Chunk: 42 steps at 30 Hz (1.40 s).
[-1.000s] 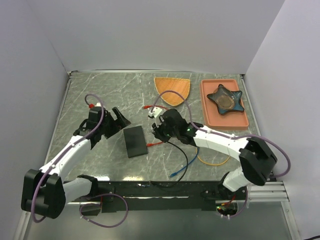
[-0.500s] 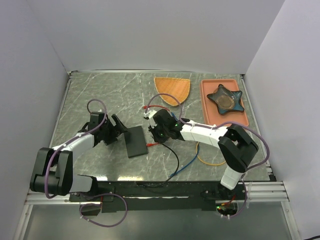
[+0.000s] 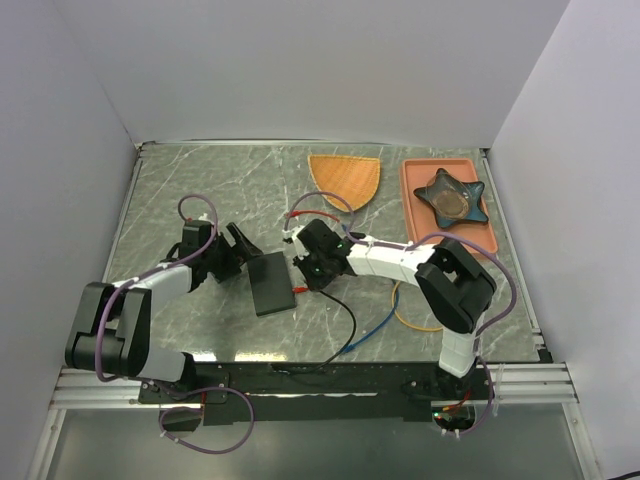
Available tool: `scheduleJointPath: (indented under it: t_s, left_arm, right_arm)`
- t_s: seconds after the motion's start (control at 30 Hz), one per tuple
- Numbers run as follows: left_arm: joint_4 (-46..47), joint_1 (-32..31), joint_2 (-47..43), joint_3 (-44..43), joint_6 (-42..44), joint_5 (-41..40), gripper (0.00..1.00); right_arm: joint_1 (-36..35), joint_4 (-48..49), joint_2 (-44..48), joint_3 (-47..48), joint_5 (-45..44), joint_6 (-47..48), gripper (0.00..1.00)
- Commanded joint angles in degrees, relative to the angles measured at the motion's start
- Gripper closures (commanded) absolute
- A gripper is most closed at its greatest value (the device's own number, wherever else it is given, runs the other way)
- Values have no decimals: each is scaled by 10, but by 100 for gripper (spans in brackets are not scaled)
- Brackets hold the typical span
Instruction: Insert the plug into the switch port
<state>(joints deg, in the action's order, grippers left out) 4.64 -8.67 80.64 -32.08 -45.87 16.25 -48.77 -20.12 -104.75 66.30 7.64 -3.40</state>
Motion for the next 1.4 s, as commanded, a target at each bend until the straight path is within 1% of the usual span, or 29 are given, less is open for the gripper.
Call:
scheduleJointPath:
  t_s: [0.0, 0.23, 0.4, 0.5, 0.67, 0.83, 0.97, 1.07, 1.2, 1.37]
  left_arm:
    - [-4, -2, 15, 8, 13, 8, 4]
    - [27, -6, 15, 7, 10, 37, 4]
    - [51, -18, 19, 3, 11, 59, 4]
    - [77, -26, 21, 7, 4, 78, 4]
    - [95, -38, 11, 6, -2, 79, 4]
    - [92, -44, 4, 3, 2, 74, 4]
    - [69, -45, -7, 1, 10, 52, 4]
    - [34, -44, -29, -4, 20, 16, 4]
    - [1, -44, -64, -8, 29, -11, 4]
    - [-4, -44, -76, -7, 33, -11, 4]
  right_arm:
    - [-9, -24, -11, 37, 5, 0, 100]
    - [-19, -56, -29, 45, 58, 18, 100]
    - [-33, -77, -40, 46, 115, 26, 100]
    - [-43, -87, -41, 46, 136, 29, 100]
    - [-71, -98, -41, 59, 152, 29, 100]
    - [-105, -106, -58, 97, 143, 29, 100]
    - [-109, -105, -55, 104, 114, 23, 100]
    - [-108, -94, -22, 84, 81, 23, 100]
    - [-99, -78, 46, 45, 50, 29, 100]
    - [-79, -51, 108, 9, 17, 30, 100]
